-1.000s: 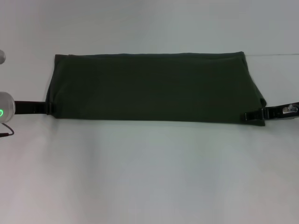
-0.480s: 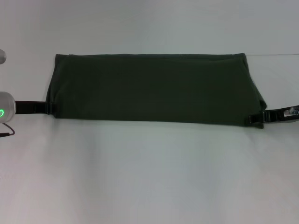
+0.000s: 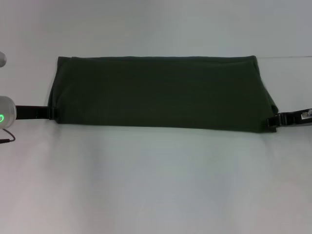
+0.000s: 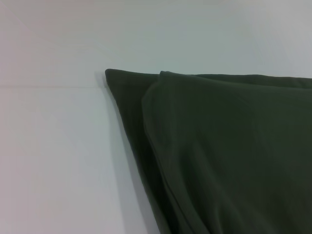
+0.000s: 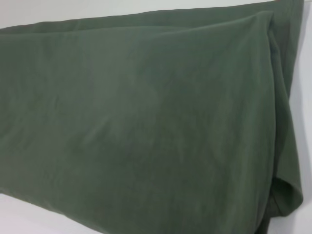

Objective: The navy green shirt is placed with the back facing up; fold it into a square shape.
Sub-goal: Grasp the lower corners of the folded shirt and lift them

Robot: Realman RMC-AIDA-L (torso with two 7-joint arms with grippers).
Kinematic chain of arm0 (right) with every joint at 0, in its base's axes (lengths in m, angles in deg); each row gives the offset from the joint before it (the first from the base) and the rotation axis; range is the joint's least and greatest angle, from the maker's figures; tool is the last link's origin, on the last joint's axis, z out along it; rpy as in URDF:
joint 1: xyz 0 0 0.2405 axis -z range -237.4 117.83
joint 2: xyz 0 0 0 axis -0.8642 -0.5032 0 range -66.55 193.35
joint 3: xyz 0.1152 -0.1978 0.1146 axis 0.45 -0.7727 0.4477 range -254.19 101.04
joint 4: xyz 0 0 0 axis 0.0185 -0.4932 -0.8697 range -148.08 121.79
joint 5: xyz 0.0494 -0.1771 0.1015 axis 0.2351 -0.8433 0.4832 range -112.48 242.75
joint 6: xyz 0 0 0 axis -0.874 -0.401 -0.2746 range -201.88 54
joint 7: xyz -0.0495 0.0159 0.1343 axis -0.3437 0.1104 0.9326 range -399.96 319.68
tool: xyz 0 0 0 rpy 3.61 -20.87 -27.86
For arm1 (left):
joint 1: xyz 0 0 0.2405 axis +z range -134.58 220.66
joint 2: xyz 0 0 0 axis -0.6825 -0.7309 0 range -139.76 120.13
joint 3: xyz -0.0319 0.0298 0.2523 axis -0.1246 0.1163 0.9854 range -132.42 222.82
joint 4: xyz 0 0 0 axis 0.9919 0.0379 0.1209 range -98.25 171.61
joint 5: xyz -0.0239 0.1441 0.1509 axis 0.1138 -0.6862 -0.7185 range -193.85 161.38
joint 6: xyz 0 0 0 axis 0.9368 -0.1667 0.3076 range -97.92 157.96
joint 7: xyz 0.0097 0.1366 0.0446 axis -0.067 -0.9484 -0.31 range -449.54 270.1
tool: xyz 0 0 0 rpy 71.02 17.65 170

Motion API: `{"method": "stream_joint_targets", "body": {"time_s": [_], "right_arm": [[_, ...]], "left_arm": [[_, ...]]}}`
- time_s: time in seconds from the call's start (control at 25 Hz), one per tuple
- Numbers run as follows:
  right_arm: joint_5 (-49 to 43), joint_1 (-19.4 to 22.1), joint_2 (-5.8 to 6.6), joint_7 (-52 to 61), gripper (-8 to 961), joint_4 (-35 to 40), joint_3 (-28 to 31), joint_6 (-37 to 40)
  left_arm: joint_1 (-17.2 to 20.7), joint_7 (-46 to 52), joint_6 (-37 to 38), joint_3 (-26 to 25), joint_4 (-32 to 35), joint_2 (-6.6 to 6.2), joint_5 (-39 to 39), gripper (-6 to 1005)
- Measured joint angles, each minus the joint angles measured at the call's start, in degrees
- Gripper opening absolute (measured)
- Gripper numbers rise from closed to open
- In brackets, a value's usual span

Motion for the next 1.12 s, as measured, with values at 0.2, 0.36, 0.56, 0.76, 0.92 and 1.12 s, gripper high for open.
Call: {"method": "stream_joint_targets", "body": {"time_s": [0.2, 0.36, 0.56, 0.76, 0.92, 1.12], "right_arm": [[-0.07, -0.18, 0.12, 0.06, 241, 0.03, 0.01, 0.27], [-0.08, -0.21, 0.14, 0.05, 218, 0.05, 0.01, 0.27], [-0.17, -0.27, 0.14, 0.02, 189, 0.09, -0.03, 0.27], [-0.19, -0.27, 0.14, -0.09, 160, 0.06, -0.04, 0.26], [-0.6, -0.51, 0.14, -0.85, 136, -0.25, -0.86, 1.03], [-0.62, -0.15, 0.15, -0.79, 107, 0.07, -0.84, 1.12]], "left_arm": [[0.0, 0.0, -0.05, -0.05, 0.0, 0.0, 0.02, 18], [0.0, 0.0, -0.06, -0.17, 0.0, 0.0, 0.04, 18], [0.0, -0.06, -0.06, -0.23, 0.0, 0.0, 0.08, 18], [0.0, -0.08, -0.06, -0.1, 0.0, 0.0, 0.09, 18], [0.05, -0.09, -0.06, -0.03, 0.0, 0.0, 0.09, 17], [0.09, -0.16, -0.06, -0.05, 0.0, 0.0, 0.14, 17]]}}
